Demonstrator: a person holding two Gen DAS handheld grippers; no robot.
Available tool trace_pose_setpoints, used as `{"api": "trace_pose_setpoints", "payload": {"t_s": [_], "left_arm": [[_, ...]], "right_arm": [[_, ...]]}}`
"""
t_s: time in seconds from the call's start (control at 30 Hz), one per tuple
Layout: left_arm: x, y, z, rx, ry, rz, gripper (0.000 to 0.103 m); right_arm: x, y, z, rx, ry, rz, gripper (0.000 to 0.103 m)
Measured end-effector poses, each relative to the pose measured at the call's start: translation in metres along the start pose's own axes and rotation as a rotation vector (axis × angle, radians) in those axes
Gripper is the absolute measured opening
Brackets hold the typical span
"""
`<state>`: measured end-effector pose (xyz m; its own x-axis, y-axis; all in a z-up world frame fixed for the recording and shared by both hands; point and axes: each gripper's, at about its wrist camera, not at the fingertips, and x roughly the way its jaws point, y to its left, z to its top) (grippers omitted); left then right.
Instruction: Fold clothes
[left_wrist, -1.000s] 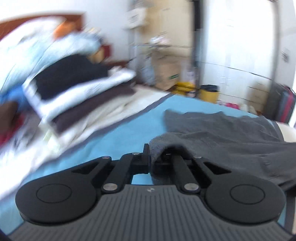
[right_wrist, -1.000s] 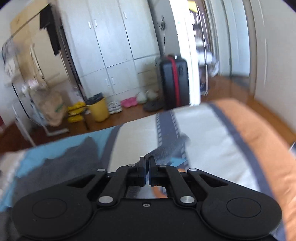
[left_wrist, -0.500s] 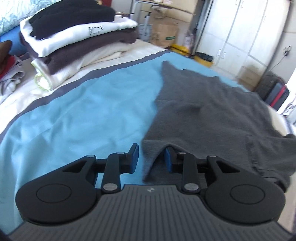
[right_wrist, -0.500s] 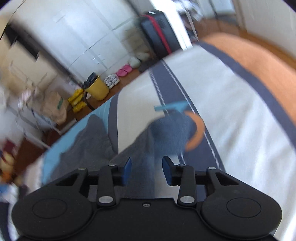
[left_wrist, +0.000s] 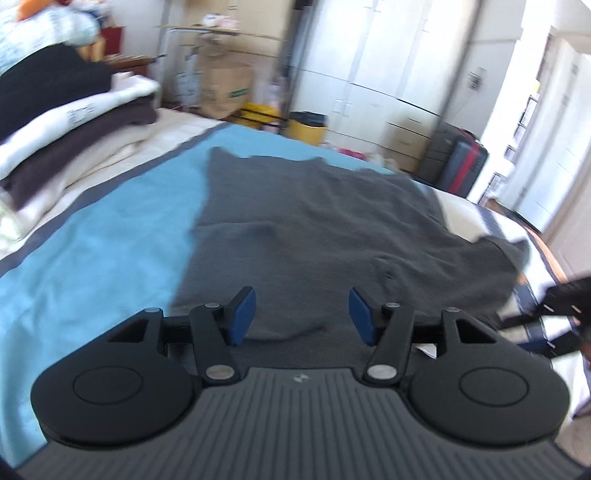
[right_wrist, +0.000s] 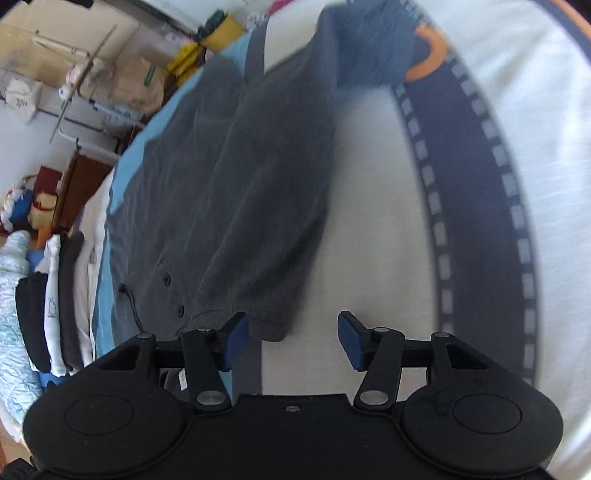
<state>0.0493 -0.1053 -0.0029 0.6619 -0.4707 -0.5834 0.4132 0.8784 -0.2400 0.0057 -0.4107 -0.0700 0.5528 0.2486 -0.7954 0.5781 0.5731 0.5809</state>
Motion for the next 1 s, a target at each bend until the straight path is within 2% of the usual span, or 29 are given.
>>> {"api": "trace_pose_setpoints", "payload": {"t_s": [0.07,0.1,0.13,0.17,0.2,0.27,0.3,0.33,0.37,0.43,0.47,0.53,0.57,0.67,0.7,0.73,0.77,0.8,0.83,0.87,0.93,1.0], "left_arm": [[0.002,-0.012,-0.004,0.053,0.005,-0.045,0.061],[0.004,-0.019,-0.006,0.083,0.017,-0.072,0.063],[0.006,-0.025,-0.008,0.114,0.030,-0.099,0.068],[0.008,-0.031,-0.011,0.142,0.046,-0.126,0.075],[0.011,-0.036,-0.014,0.160,0.073,-0.154,0.078],[0.017,-0.041,-0.020,0.175,0.124,-0.189,0.080],[0.019,-0.042,-0.023,0.184,0.133,-0.193,0.080],[0.019,-0.043,-0.026,0.198,0.133,-0.184,0.081],[0.020,-0.044,-0.029,0.212,0.130,-0.166,0.082],[0.024,-0.047,-0.034,0.242,0.142,-0.128,0.084],[0.027,-0.048,-0.037,0.257,0.156,-0.109,0.084],[0.035,-0.053,-0.040,0.286,0.192,-0.084,0.084],[0.038,-0.055,-0.042,0.301,0.198,-0.061,0.084],[0.046,-0.062,-0.046,0.342,0.188,0.012,0.084],[0.048,-0.063,-0.047,0.353,0.180,0.038,0.084],[0.049,-0.060,-0.048,0.359,0.169,0.064,0.084],[0.050,-0.059,-0.049,0.362,0.151,0.088,0.078],[0.050,-0.058,-0.049,0.363,0.137,0.107,0.067],[0.049,-0.055,-0.048,0.362,0.131,0.112,0.034],[0.048,-0.053,-0.046,0.356,0.126,0.116,0.007],[0.040,-0.051,-0.038,0.316,0.115,0.119,0.007],[0.022,-0.051,-0.026,0.281,0.070,0.128,0.007]], "right_arm": [[0.009,0.010,0.003,-0.025,-0.011,0.001,0.056],[0.011,0.017,0.003,-0.060,-0.032,-0.007,0.026],[0.011,0.025,0.002,-0.114,-0.066,-0.020,0.003],[0.007,0.035,0.002,-0.185,-0.124,-0.043,0.004],[-0.004,0.048,-0.002,-0.274,-0.210,-0.070,0.004],[-0.034,0.080,-0.017,-0.506,-0.368,-0.098,0.004],[-0.048,0.087,-0.025,-0.564,-0.384,-0.032,0.005],[-0.060,0.090,-0.033,-0.595,-0.365,0.052,0.005],[-0.064,0.090,-0.037,-0.610,-0.324,0.092,0.005],[-0.058,0.085,-0.039,-0.608,-0.242,0.077,0.005],[-0.049,0.079,-0.035,-0.592,-0.194,0.034,0.005],[-0.033,0.063,-0.021,-0.503,-0.112,-0.034,0.005],[-0.026,0.054,-0.013,-0.448,-0.078,-0.048,0.010],[-0.025,0.026,0.011,-0.258,-0.058,0.030,0.012],[-0.027,0.016,0.018,-0.196,-0.071,0.064,0.024],[-0.029,0.008,0.023,-0.141,-0.088,0.090,0.032],[-0.032,0.000,0.028,-0.088,-0.108,0.109,0.041],[-0.035,-0.007,0.031,-0.051,-0.133,0.097,0.042],[-0.035,-0.011,0.034,-0.038,-0.150,0.054,0.042],[-0.036,-0.015,0.037,-0.024,-0.166,0.011,0.042],[-0.036,-0.024,0.043,0.002,-0.197,-0.069,0.042],[-0.040,-0.041,0.050,0.039,-0.211,-0.080,0.043]]}}
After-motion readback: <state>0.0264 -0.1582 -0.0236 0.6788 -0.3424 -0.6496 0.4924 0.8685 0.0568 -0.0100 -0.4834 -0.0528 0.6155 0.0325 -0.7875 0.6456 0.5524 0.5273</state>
